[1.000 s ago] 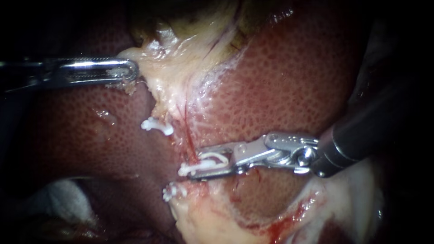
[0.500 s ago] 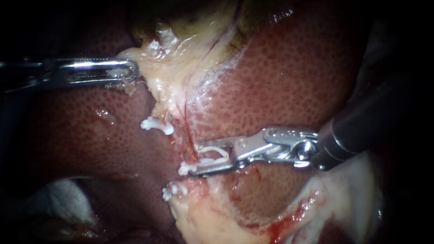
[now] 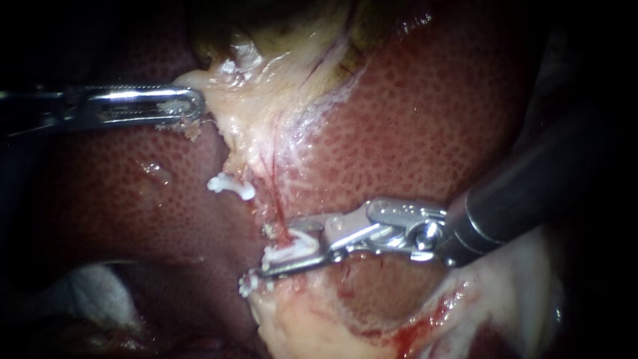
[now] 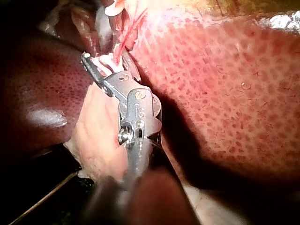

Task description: Clipping second clip right tube

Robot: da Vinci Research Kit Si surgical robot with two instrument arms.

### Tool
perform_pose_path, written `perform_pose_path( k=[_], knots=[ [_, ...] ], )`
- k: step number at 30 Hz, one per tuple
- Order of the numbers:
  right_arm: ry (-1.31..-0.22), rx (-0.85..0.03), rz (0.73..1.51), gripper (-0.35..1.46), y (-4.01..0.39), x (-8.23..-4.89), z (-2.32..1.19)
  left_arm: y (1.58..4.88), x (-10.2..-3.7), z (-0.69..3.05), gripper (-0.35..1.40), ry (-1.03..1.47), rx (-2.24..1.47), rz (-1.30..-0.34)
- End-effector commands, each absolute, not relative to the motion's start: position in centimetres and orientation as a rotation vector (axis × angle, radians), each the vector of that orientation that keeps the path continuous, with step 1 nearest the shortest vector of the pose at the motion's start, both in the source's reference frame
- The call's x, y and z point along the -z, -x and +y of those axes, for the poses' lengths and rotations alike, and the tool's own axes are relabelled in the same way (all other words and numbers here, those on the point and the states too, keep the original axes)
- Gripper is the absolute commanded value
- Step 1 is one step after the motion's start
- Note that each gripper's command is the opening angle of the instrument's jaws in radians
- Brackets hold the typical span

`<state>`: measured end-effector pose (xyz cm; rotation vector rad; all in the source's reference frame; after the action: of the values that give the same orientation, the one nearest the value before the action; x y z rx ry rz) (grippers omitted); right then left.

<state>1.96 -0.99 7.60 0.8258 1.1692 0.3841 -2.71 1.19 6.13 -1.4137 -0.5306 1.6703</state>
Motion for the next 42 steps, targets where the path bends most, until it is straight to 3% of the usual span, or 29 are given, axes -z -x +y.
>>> perform_pose_path(
  k=[1, 19, 31, 35, 42],
  knots=[
    [-0.838, -0.372, 1.168, 0.44, -1.97, -7.59, -1.00, 2.70, -6.13, 1.18, -0.35, 1.414, -1.670, -0.531],
    [-0.858, -0.395, 1.166, 0.29, -2.08, -7.62, -0.97, 2.73, -6.14, 1.19, -0.35, 1.412, -1.673, -0.533],
    [-0.897, -0.512, 1.127, -0.35, -1.96, -7.72, -0.90, 2.73, -6.14, 1.19, -0.35, 1.409, -1.675, -0.533],
    [-0.941, -0.575, 1.092, -0.35, -1.94, -7.72, -0.90, 2.74, -6.14, 1.19, -0.35, 1.409, -1.675, -0.533],
    [-0.932, -0.561, 1.046, -0.35, -1.88, -7.71, -0.91, 2.74, -6.14, 1.19, -0.35, 1.409, -1.675, -0.533]
  ],
)
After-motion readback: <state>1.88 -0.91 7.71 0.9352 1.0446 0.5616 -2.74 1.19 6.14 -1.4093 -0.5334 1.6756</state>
